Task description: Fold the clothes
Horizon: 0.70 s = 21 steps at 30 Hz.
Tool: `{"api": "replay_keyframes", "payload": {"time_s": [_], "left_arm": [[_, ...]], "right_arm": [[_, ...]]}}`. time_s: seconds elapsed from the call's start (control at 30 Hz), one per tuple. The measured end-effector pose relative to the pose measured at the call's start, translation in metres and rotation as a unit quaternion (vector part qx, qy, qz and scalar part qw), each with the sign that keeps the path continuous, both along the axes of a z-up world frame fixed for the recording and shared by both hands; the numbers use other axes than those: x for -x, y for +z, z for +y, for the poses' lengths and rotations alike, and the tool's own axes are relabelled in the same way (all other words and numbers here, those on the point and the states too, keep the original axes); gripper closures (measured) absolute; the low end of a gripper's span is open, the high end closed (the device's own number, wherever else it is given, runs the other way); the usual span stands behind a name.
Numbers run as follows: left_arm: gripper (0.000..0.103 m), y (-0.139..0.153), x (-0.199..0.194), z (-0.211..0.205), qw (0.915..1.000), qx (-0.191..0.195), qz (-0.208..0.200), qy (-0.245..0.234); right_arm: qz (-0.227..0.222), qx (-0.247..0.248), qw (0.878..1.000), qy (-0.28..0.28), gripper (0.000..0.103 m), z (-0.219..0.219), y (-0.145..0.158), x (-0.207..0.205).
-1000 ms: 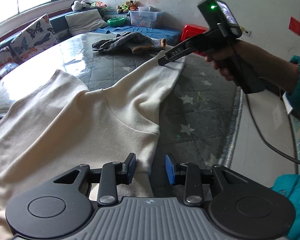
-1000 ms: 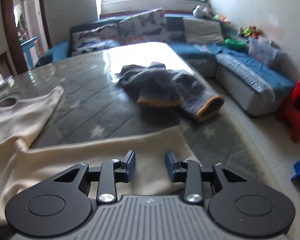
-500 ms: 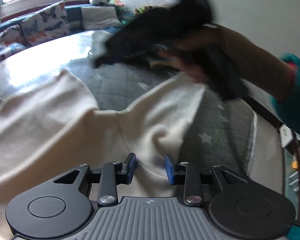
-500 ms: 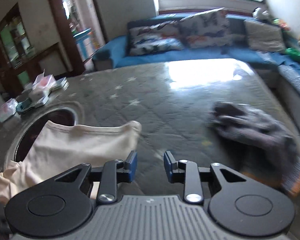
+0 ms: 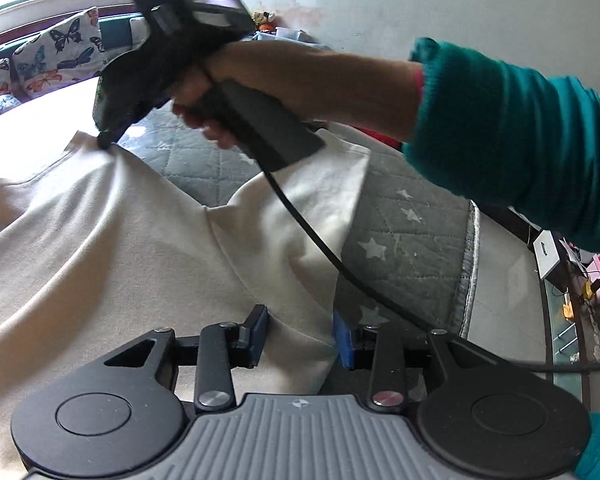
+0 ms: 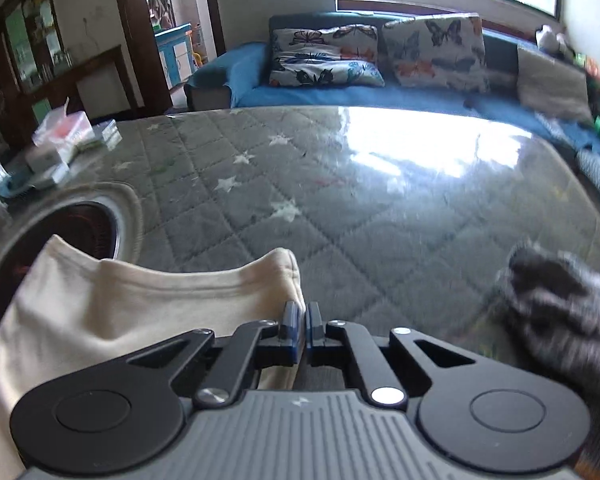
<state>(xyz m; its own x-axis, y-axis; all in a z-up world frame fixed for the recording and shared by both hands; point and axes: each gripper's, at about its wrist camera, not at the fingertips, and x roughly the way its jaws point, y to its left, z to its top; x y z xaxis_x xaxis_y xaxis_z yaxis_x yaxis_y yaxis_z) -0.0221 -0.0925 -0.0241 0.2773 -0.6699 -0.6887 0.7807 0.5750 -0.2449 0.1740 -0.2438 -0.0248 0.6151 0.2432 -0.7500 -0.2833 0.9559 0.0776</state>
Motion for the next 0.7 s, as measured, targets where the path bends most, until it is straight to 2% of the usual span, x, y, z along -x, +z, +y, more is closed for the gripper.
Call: {"api": "replay_keyframes", "payload": {"time_s": [0.17,0.37,0.43,0.53,0.7], "left_arm": [[0.063,0.0,-0.001,0.002,0.9999,0.005,0.004,0.015],[0.061,0.009,0.008,0.029,0.9987,-0.005,-0.014,0.049],[0.059,0.016,0.008,0.049,0.9968,-0.007,-0.024,0.075],[0.059,0.026,-0.006,0.08,0.9903,-0.014,-0.025,0.136],[0.061,0.034,-0.055,0.12,0.9685,-0.039,-0.011,0.246]], "right_arm": [[0.004,0.017,1.0,0.014,0.097,0.007,0.006,-0.005],[-0.013,0.015,0.999,0.043,0.087,-0.002,0.033,0.037],[-0.015,0.017,0.997,0.067,0.078,-0.001,0.038,0.059],[-0.02,0.025,0.994,0.103,0.076,0.004,0.042,0.09],[-0.021,0.029,0.992,0.122,0.076,0.014,0.036,0.117]]}}
